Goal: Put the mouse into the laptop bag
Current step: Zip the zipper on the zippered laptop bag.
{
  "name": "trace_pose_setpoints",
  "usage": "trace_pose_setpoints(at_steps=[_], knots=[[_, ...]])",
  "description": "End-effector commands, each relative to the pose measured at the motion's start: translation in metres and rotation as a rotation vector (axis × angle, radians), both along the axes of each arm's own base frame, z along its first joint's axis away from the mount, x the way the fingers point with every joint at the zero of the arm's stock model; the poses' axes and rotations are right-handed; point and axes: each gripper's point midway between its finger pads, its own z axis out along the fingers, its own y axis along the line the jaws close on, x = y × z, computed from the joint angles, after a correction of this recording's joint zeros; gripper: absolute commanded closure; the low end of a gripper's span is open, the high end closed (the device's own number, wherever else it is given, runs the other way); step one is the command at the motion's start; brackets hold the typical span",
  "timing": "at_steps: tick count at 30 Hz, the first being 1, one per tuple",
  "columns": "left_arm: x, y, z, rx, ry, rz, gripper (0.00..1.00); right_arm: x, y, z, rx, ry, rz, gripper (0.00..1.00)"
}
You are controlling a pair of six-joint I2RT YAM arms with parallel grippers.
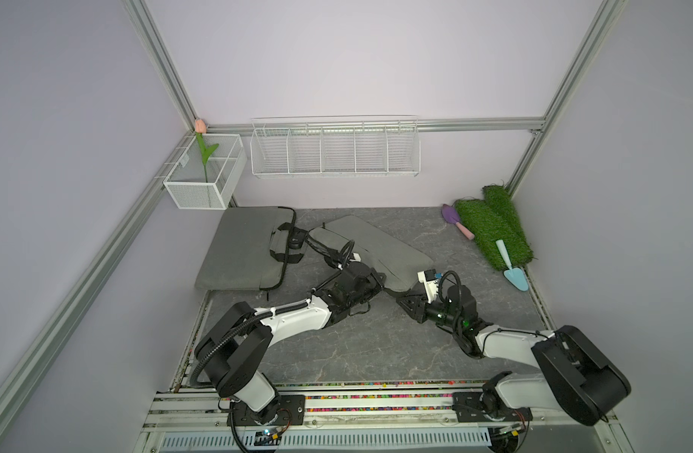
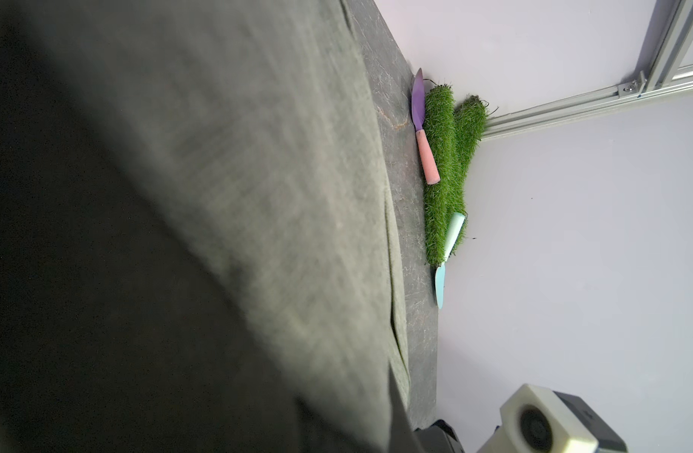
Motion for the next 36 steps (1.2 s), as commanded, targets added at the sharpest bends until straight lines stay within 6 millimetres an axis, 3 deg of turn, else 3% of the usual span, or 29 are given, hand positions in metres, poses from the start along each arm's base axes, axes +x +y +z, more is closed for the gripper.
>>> trace_pose_setpoints(at_steps=[1,11,16,28,36], knots=[[0.017,-0.011,0.072,-0.155,-0.159,0.022,1.00,-0.003,-0.009,-0.004,-0.046,-0.016,-0.030,0.69],[0.017,-0.012,0.072,-0.161,-0.158,0.023,1.00,-0.005,-0.013,-0.007,-0.079,-0.013,-0.041,0.71],[0.017,-0.012,0.072,-0.163,-0.156,0.022,1.00,-0.005,-0.014,-0.008,-0.088,-0.012,-0.040,0.82],[0.018,-0.013,0.073,-0.173,-0.157,0.021,1.00,-0.009,-0.021,-0.008,-0.135,-0.020,-0.061,0.93],[0.020,-0.025,0.061,-0.177,-0.138,0.010,1.00,-0.022,-0.013,0.008,-0.142,-0.025,-0.028,0.93]])
